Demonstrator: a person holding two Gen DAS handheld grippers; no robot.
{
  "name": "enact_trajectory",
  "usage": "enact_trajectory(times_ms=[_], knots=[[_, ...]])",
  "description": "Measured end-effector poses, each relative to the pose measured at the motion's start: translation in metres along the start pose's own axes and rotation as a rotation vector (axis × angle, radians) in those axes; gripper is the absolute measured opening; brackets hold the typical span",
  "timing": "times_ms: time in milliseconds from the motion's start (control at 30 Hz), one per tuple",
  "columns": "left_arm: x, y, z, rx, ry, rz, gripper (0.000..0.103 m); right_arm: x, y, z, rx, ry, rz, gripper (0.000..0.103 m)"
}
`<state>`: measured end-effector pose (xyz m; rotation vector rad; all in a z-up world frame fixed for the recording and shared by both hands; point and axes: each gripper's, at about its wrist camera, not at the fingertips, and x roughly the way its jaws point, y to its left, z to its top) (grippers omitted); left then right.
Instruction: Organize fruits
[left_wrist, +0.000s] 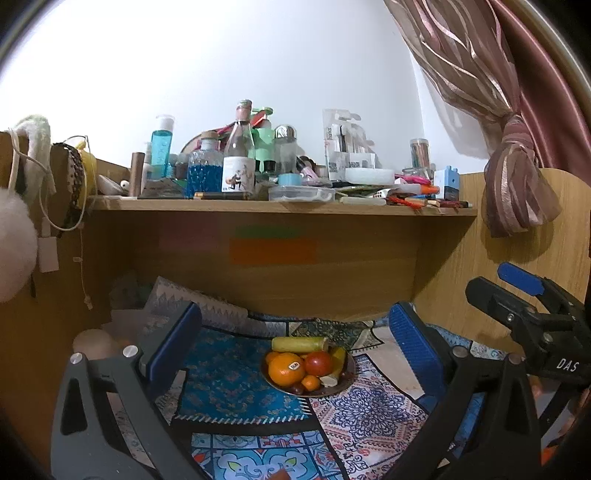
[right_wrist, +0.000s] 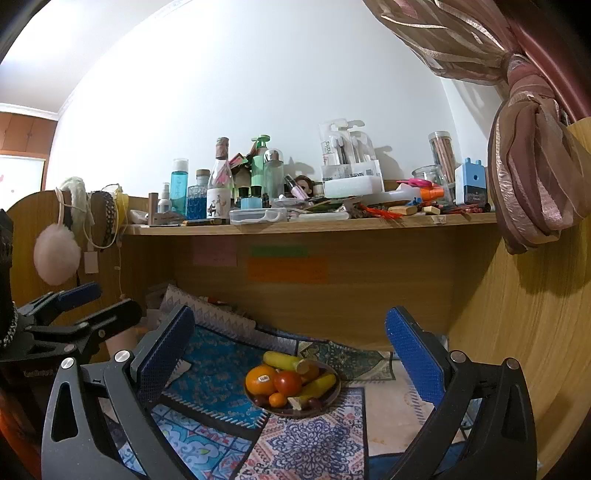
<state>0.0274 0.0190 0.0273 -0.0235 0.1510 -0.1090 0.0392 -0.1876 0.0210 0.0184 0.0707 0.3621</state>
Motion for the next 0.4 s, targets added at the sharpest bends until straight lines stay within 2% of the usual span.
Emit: enact_trajectory(times_ms=[400], knots=[[0.0096,0.0030,-0.0051,-0.006,0.023,-0.017,0.103,0.0090,-0.0054,-0.0032,0.007,0.014,-0.003,0.103]])
